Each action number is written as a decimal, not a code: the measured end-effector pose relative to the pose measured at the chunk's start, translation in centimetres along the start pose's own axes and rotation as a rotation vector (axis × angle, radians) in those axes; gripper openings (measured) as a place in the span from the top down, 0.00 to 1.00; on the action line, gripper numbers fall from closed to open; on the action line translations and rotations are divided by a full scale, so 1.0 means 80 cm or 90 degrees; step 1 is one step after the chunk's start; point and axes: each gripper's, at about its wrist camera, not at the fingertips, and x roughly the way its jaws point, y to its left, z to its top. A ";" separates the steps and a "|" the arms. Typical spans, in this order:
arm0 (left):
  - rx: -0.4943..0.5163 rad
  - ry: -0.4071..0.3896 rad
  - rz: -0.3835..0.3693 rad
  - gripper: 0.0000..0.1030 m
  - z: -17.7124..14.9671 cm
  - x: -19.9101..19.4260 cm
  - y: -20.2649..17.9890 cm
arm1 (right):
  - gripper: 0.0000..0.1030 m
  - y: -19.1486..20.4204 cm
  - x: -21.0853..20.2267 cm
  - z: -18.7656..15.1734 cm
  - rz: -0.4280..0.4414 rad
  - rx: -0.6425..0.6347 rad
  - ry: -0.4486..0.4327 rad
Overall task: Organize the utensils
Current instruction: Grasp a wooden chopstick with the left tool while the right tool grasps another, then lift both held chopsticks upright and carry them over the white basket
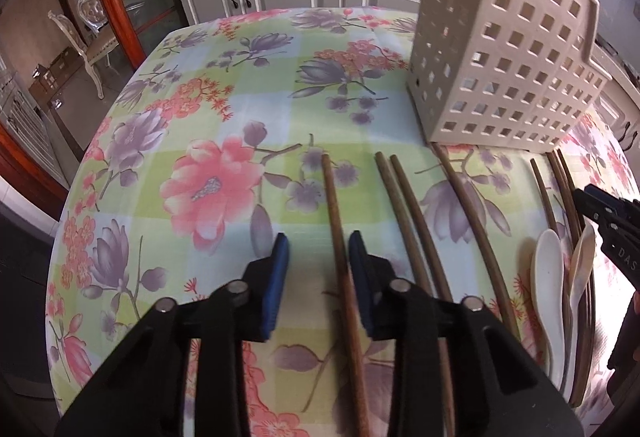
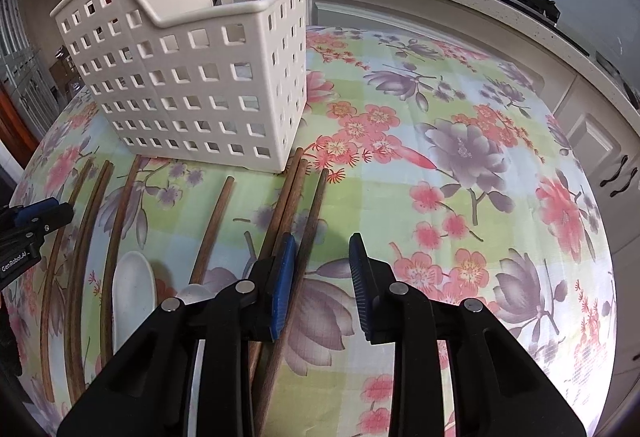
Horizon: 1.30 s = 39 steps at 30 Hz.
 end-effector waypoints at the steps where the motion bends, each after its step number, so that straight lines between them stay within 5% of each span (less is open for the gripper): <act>1: 0.006 0.003 -0.003 0.83 0.001 0.000 -0.004 | 0.78 0.000 0.000 0.000 0.001 -0.002 -0.001; 3: 0.018 0.006 -0.005 0.93 0.001 0.000 -0.011 | 0.87 0.003 0.000 0.000 -0.001 -0.007 -0.004; 16: -0.018 -0.029 -0.050 0.94 -0.001 -0.007 -0.002 | 0.91 -0.016 -0.020 -0.010 0.050 0.044 -0.049; 31: -0.049 -0.171 -0.095 0.94 -0.028 -0.120 -0.005 | 0.91 -0.024 -0.123 -0.022 0.090 0.055 -0.166; 39: -0.072 -0.255 -0.080 0.94 -0.059 -0.175 -0.003 | 0.91 -0.023 -0.177 -0.050 0.100 0.063 -0.239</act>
